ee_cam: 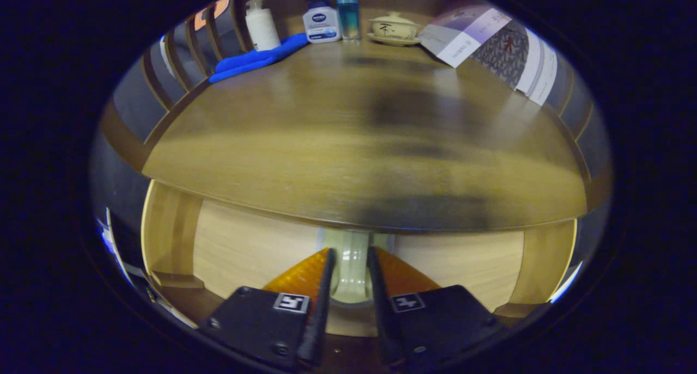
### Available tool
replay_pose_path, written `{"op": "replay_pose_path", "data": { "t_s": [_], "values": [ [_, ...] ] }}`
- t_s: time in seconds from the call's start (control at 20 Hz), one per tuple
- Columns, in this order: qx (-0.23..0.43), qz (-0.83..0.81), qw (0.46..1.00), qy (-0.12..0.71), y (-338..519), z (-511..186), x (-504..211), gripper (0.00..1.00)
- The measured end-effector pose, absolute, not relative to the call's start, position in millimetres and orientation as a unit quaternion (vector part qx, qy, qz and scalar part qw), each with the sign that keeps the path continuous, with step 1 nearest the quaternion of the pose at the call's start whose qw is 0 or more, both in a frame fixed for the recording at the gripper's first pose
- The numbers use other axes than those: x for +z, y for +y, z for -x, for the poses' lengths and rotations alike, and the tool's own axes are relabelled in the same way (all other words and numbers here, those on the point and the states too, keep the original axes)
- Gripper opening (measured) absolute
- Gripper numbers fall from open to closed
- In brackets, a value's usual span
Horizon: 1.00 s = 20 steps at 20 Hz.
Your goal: Pull open the drawer, take out the items inside it, and place them on the countertop above the cabinet.
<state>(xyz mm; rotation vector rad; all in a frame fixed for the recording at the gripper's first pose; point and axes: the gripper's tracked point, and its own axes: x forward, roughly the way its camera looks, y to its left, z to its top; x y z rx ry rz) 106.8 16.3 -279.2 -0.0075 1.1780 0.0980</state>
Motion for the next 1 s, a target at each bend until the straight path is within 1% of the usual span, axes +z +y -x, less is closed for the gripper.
{"op": "replay_pose_path", "data": {
  "t_s": [0.05, 0.1, 0.2, 0.45, 1.0],
  "values": [
    [0.051, 0.008, 0.829, 0.557, 17.2, -104.2, -279.6, 0.28],
    [0.054, 0.010, 0.828, 0.558, 16.9, -103.6, -278.9, 0.25],
    [0.057, 0.001, 0.825, 0.562, 17.0, -100.8, -277.7, 0.23],
    [0.064, -0.012, 0.827, 0.559, 13.3, -84.7, -258.5, 0.22],
    [0.069, -0.011, 0.846, 0.528, -5.3, -51.9, -180.8, 0.22]
  ]
}}
